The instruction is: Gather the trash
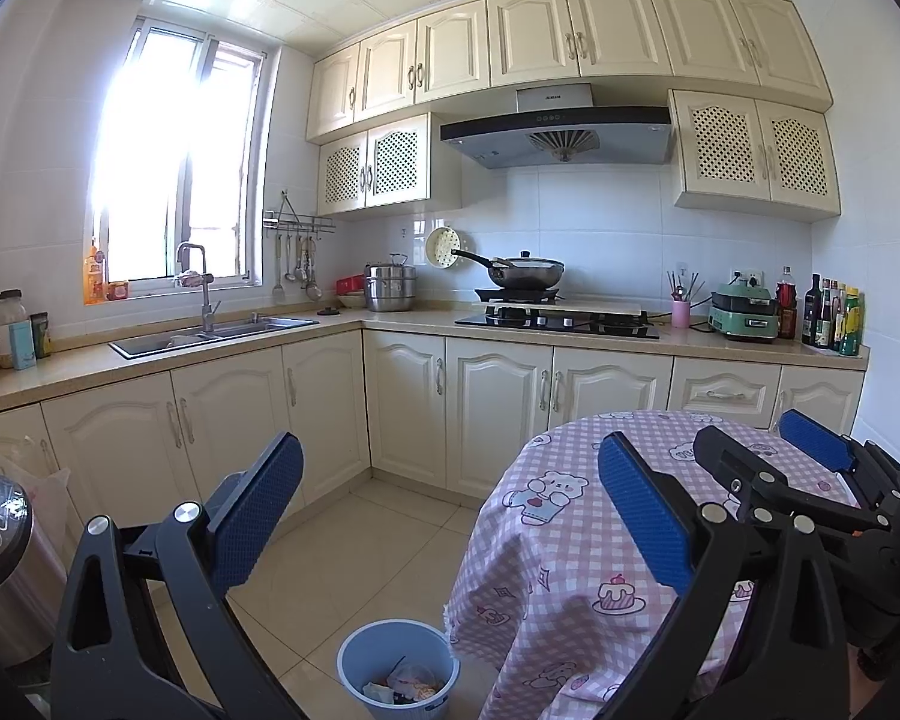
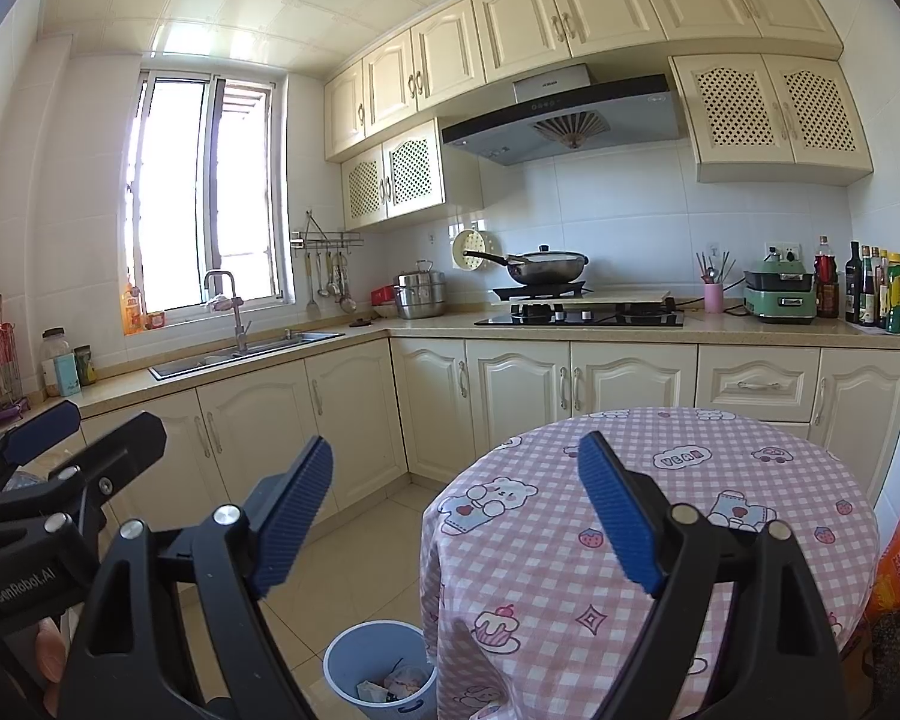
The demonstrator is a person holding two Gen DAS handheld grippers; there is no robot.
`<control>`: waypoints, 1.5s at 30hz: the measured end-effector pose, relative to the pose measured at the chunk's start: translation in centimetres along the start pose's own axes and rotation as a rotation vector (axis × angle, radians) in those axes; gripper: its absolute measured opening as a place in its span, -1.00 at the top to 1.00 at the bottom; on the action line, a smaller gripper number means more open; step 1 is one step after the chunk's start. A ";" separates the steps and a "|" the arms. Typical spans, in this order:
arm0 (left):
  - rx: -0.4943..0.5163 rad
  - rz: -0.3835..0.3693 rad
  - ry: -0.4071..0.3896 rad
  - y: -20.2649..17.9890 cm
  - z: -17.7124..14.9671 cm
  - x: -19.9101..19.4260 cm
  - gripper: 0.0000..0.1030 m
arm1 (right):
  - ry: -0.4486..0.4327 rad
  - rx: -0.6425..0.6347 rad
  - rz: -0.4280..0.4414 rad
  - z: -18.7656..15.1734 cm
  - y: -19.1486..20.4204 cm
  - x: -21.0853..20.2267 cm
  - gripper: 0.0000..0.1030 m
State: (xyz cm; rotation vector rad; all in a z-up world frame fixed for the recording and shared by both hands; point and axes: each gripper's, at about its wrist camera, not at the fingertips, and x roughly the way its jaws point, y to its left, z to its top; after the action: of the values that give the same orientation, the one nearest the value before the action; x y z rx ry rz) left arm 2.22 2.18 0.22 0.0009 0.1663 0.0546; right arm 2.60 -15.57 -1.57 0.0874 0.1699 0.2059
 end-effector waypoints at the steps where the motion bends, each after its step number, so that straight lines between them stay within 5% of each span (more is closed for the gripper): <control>1: 0.001 0.000 0.000 0.0 0.0 0.0 -0.85 | 0.000 0.001 0.001 0.0 0.0 0.0 -0.60; 45: 0.003 -0.005 0.011 0.2 -0.2 0.3 -0.85 | 0.010 -0.009 0.007 0.3 -0.6 0.5 -0.62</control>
State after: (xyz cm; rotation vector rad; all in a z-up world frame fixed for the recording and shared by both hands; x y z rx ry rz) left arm 2.49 2.43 -0.01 0.0027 0.1778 0.0493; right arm 3.28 -16.07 -1.45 0.0782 0.1792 0.2136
